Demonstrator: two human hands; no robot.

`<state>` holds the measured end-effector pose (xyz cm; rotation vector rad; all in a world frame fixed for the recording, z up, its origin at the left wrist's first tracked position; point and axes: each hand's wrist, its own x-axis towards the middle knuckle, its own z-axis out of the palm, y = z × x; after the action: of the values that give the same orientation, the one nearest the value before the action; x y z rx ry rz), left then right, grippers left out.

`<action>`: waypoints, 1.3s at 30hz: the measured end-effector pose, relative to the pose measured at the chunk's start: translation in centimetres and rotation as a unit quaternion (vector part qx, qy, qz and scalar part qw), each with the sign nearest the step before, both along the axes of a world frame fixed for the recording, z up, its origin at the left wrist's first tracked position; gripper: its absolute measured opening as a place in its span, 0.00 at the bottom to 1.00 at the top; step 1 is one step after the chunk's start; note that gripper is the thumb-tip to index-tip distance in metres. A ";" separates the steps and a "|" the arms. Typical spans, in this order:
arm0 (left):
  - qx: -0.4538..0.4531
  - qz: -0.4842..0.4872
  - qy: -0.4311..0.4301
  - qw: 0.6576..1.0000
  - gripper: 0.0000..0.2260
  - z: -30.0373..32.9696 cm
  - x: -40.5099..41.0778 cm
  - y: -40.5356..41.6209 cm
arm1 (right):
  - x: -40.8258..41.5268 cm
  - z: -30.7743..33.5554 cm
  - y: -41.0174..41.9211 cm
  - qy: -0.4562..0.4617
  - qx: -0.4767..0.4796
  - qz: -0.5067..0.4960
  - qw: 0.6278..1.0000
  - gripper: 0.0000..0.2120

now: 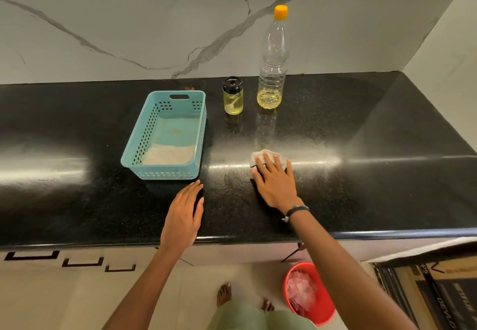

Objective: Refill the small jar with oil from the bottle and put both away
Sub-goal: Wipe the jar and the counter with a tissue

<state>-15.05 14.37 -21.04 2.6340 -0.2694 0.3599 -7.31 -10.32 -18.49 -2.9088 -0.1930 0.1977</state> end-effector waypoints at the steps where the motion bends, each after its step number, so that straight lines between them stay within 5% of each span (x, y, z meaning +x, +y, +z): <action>1: 0.000 0.000 -0.001 1.000 0.19 0.0 0.1 0.0 | -0.6 -0.1 0.4 -0.006 -0.001 0.020 1.000 0.28; 5: 0.002 -0.001 0.000 1.000 0.19 0.0 0.0 0.0 | -5.3 -0.6 -1.6 -0.048 -0.023 0.084 0.995 0.30; 15: -0.009 -0.010 -0.007 1.000 0.18 0.1 0.0 0.0 | -0.7 -0.2 -6.5 0.001 -0.023 -0.065 0.998 0.26; 23: -0.009 -0.011 -0.005 1.000 0.19 0.0 0.1 0.1 | -6.9 -0.7 -6.9 -0.052 -0.038 0.046 0.997 0.31; 28: -0.009 -0.009 -0.006 1.000 0.19 0.1 0.0 0.1 | -6.2 -0.3 -11.2 -0.042 -0.057 -0.013 0.997 0.37; 32: -0.009 -0.011 -0.009 1.000 0.19 0.2 -0.1 0.1 | -2.9 -0.2 -8.8 -0.011 -0.028 -0.062 0.998 0.31; 39: -0.004 -0.012 -0.009 1.000 0.18 0.2 0.0 -0.1 | -9.2 -0.9 -7.9 -0.050 -0.025 0.029 0.998 0.30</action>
<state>-15.07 14.25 -20.84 2.6177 -0.3052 0.3752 -16.54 -18.21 -19.37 -2.9683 -0.2934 0.0662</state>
